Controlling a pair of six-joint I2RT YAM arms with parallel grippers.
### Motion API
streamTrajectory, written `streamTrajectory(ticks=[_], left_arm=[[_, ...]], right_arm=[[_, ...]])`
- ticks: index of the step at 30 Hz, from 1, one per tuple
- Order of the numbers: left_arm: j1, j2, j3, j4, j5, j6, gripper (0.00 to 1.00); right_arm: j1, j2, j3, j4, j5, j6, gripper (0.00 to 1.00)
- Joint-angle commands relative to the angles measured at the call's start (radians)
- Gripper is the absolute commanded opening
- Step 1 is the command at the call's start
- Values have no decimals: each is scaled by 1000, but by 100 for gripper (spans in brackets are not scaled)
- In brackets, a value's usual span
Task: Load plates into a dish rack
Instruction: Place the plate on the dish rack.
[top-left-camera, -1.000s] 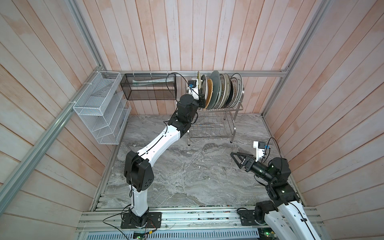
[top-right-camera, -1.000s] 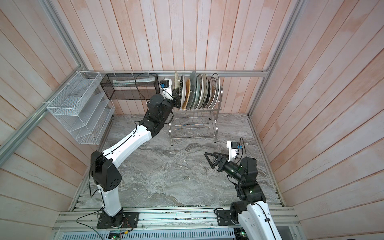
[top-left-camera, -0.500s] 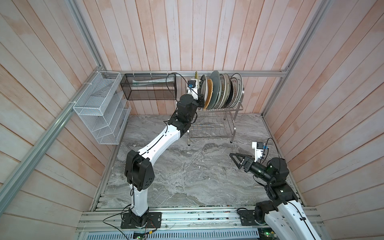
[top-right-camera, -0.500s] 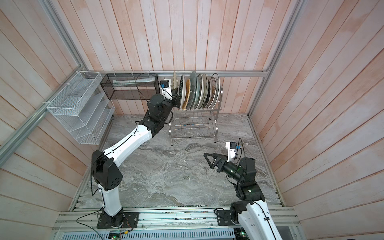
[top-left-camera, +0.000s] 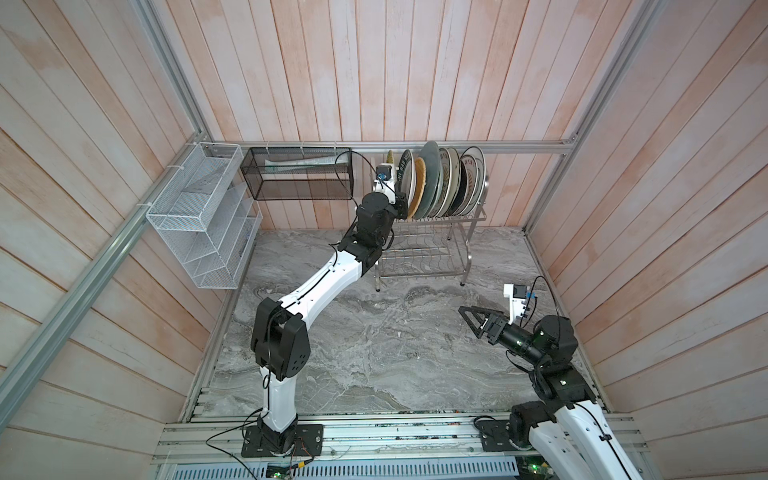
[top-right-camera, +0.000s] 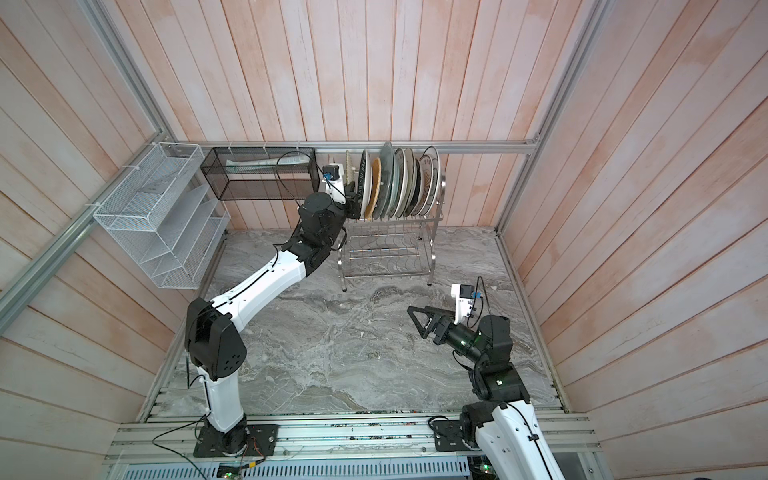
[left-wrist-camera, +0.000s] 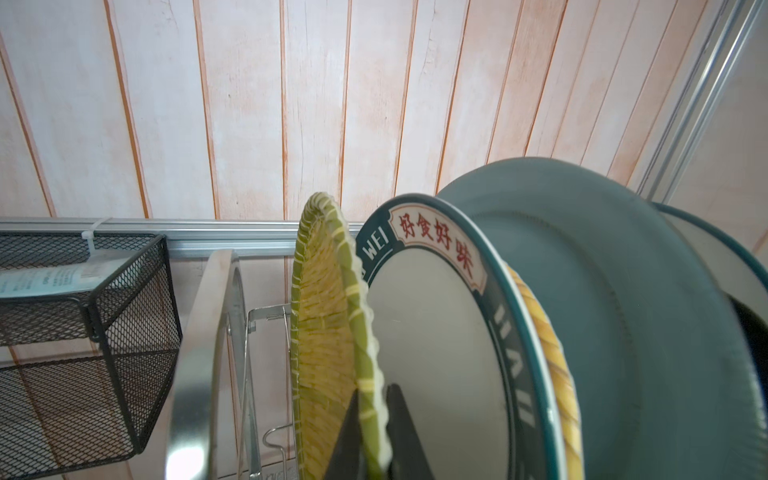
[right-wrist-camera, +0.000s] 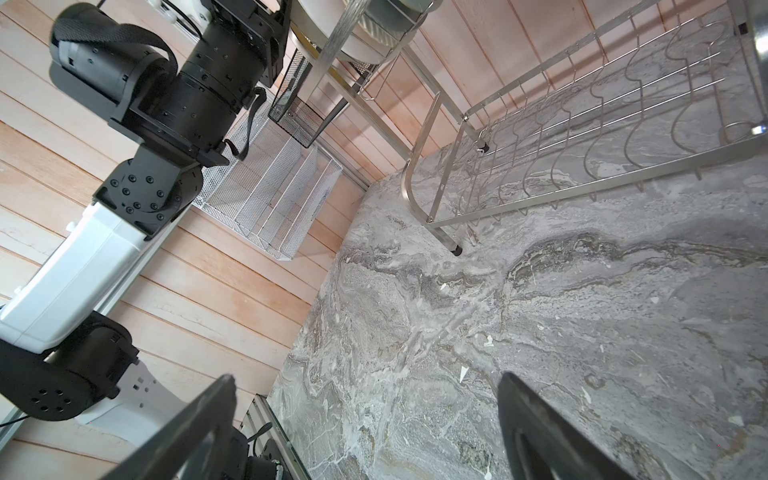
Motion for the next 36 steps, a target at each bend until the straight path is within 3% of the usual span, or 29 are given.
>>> streamTrajectory(ticks=[1, 9, 12, 17, 23, 28, 36], left_arm=[[6, 6, -20, 51, -11, -27, 0], [6, 19, -32, 46, -8, -27, 0], [6, 15, -27, 45, 6, -28, 14], [7, 5, -1, 27, 21, -23, 28], [4, -8, 23, 17, 23, -11, 33], [3, -25, 47, 8, 42, -15, 43], [3, -48, 114, -31, 67, -21, 48]], right_arm=[[7, 0, -5, 23, -1, 8, 98], [7, 2, -9, 29, 1, 9, 98], [7, 4, -8, 29, 2, 6, 98], [8, 5, -6, 28, 4, 4, 98], [10, 5, -6, 35, 2, 12, 98], [11, 2, -2, 28, 0, 14, 98], [15, -8, 8, 20, 6, 18, 98]])
